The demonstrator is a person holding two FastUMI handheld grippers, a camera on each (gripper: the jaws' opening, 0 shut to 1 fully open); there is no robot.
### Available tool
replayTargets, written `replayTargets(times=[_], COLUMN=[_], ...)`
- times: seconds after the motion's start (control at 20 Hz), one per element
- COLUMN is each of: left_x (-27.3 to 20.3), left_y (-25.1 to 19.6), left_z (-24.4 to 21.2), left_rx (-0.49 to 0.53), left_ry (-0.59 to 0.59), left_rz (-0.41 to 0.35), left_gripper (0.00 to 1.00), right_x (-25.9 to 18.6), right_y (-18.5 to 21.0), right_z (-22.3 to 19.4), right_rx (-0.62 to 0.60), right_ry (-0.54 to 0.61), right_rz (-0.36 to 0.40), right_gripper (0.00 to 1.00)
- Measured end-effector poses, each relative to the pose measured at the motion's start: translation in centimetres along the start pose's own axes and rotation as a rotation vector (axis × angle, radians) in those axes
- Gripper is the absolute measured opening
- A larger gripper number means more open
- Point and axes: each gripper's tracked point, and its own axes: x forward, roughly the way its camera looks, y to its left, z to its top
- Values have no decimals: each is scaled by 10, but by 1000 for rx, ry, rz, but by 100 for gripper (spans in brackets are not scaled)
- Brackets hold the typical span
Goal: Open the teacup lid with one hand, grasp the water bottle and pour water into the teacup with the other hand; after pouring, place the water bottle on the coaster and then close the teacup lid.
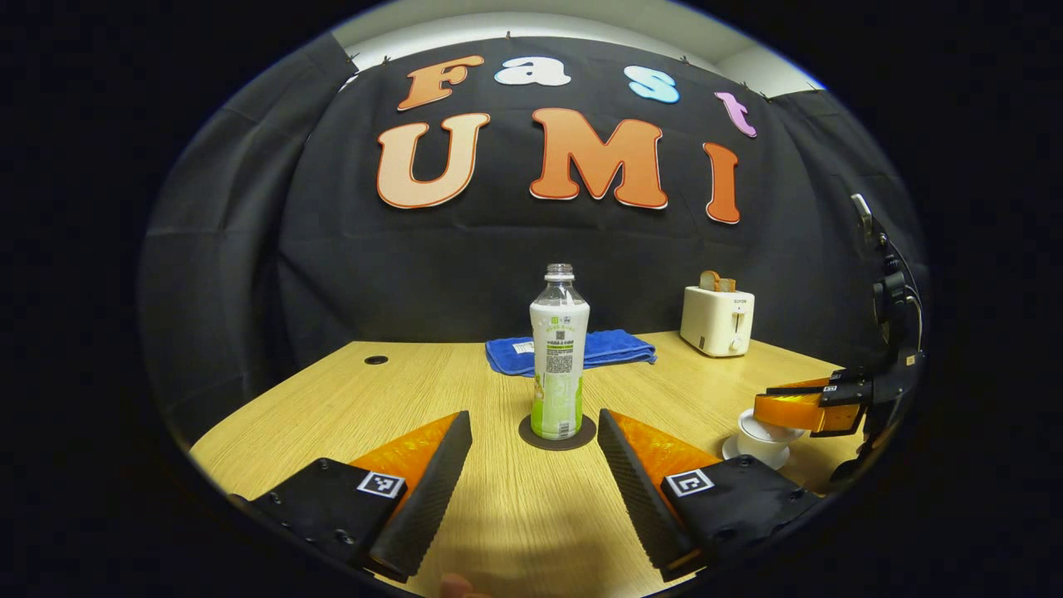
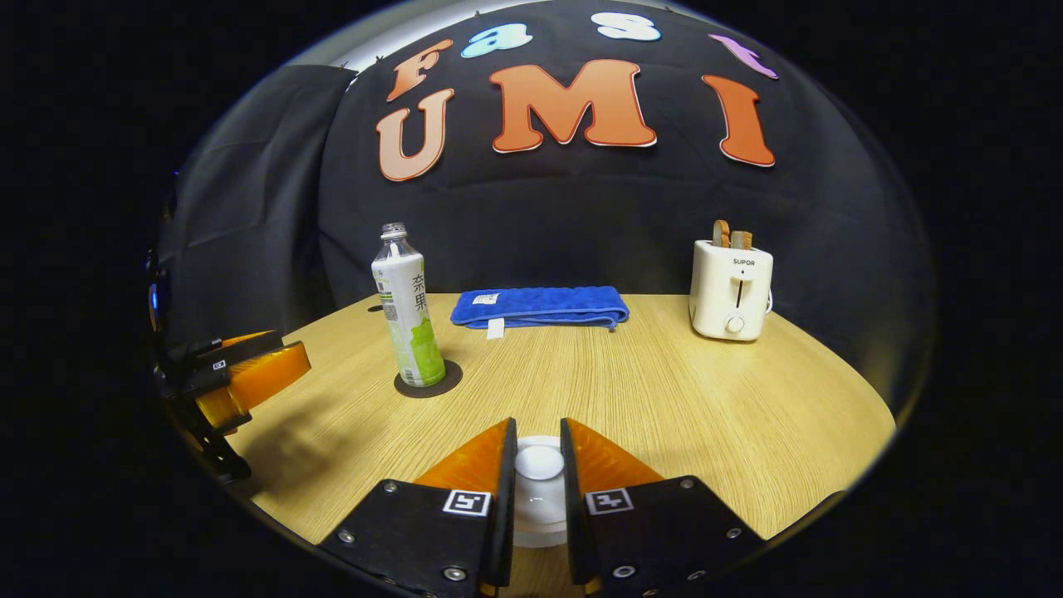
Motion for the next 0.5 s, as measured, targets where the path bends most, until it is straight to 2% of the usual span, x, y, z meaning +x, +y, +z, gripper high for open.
replayTargets(times=[0.1,0.15,0.2,0.25,0.3,0.35,0.5], left_x=[-3,-3,-3,-4,-5,-5,-7], left_y=[2,4,1,0,0,0,4], left_z=[4,7,6,8,9,11,14], left_rx=[3,3,1,-3,-8,-11,-7], left_ry=[-5,-9,-12,-15,-18,-21,-34], left_rz=[5,10,11,14,17,22,42], left_gripper=[98,98,98,98,98,98,98], right_x=[-6,-10,-14,-19,-25,-29,-40], right_y=[0,-3,-5,-9,-13,-18,-31], right_z=[8,13,18,21,23,25,25], right_rx=[15,14,7,-6,-20,-30,-28], right_ry=[-26,-39,-53,-67,-79,-89,-104], right_rz=[6,4,1,-6,-17,-29,-58], right_gripper=[36,48,50,64,70,80,93])
